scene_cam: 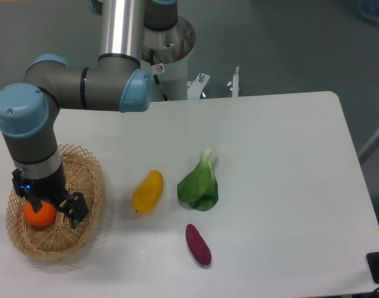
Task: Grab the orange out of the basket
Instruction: 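Hover the open gripper above the orange in the wicker basket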
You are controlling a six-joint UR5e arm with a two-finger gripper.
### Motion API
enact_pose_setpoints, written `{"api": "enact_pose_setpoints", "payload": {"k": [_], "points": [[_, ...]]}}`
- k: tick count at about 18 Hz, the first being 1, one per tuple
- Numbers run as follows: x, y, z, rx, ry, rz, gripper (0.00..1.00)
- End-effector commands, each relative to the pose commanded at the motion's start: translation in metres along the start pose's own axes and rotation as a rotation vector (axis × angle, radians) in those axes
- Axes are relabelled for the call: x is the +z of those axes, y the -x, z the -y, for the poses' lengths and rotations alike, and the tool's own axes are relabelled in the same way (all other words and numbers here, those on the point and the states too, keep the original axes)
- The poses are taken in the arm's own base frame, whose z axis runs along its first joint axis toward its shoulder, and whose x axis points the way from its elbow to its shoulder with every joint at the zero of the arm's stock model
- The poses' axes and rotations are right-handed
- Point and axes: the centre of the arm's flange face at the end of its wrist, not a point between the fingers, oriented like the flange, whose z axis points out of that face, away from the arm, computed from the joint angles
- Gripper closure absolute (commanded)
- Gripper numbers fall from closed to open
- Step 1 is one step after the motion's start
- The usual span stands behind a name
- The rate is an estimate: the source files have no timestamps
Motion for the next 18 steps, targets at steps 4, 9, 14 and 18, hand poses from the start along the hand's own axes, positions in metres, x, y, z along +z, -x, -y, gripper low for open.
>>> {"api": "enact_pose_setpoints", "payload": {"k": [4, 9, 14, 18], "points": [[-0.006, 0.0, -0.005, -0.003, -0.002, 0.0, 0.0], [-0.014, 0.003, -0.009, -0.021, -0.01, 0.005, 0.0], [-0.01, 0.001, -0.011, -0.024, 0.001, 0.002, 0.0], [-0.008, 0.0, -0.015, -0.028, 0.008, 0.001, 0.0]]}}
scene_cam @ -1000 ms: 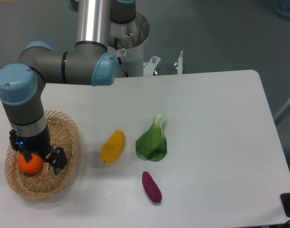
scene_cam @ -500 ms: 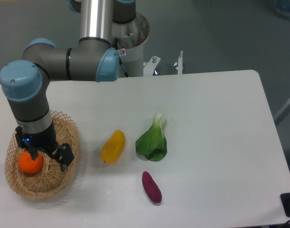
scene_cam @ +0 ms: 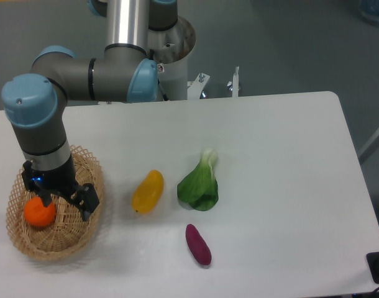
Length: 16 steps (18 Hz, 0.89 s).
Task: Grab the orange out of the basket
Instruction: 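Hover the open gripper above the orange in the wicker basket, then lower the gripper down onto the orange inside the basket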
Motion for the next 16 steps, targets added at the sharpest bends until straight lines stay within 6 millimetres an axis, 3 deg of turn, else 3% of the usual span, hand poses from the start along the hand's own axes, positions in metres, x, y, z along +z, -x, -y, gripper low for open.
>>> {"api": "enact_pose_setpoints", "payload": {"k": [4, 8, 10, 16], "points": [[0.017, -0.013, -0.017, -0.036, 0.048, 0.024, 0.0], [0.036, -0.046, -0.021, -0.025, 0.078, -0.01, 0.0], [0.057, -0.067, -0.021, -0.046, 0.11, -0.016, 0.0], [0.074, -0.105, -0.024, -0.012, 0.132, -0.036, 0.0]]}}
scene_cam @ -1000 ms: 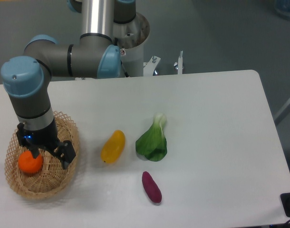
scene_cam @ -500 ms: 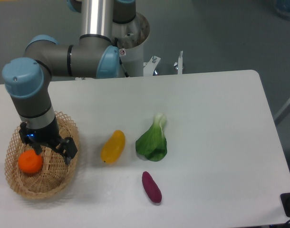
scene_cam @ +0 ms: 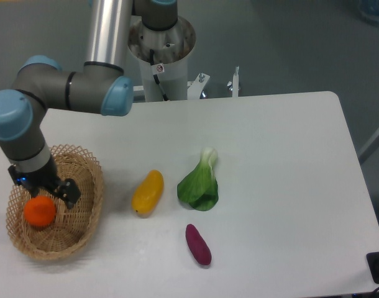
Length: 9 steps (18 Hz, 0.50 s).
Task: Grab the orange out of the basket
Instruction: 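Lower the gripper down onto the orange inside the basket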
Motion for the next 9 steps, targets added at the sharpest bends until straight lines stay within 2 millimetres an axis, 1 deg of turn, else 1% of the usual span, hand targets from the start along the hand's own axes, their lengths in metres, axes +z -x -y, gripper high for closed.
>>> {"api": "enact_pose_setpoints", "payload": {"k": [3, 5, 9], "points": [[0.01, -0.005, 0.004, 0.058, -0.002, -0.001, 0.0], [0.018, -0.012, 0.004, 0.165, -0.003, 0.003, 0.0], [0.026, -0.013, 0.007, 0.262, -0.007, 0.008, 0.0]]}}
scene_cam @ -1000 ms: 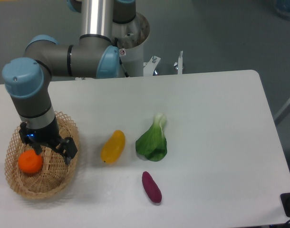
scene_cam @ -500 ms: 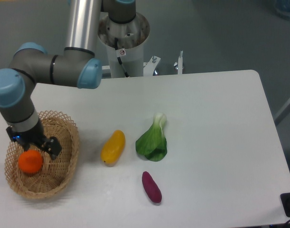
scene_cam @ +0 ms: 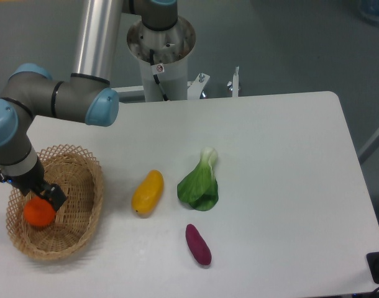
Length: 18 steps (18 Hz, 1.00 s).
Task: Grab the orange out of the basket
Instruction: 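Lower the gripper down onto the orange inside the basket, then close the gripper fingers around the orange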
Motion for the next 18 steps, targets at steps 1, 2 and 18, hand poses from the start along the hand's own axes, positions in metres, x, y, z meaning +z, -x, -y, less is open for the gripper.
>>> {"api": "enact_pose_setpoints", "payload": {"k": [1, 2, 18], "points": [[0.005, -0.005, -0.003, 0.073, 0.012, -0.003, 0.0], [0.008, -0.008, -0.004, 0.118, 0.017, -0.003, 0.0], [0.039, -0.023, 0.006, 0.179, 0.025, -0.011, 0.0]]}}
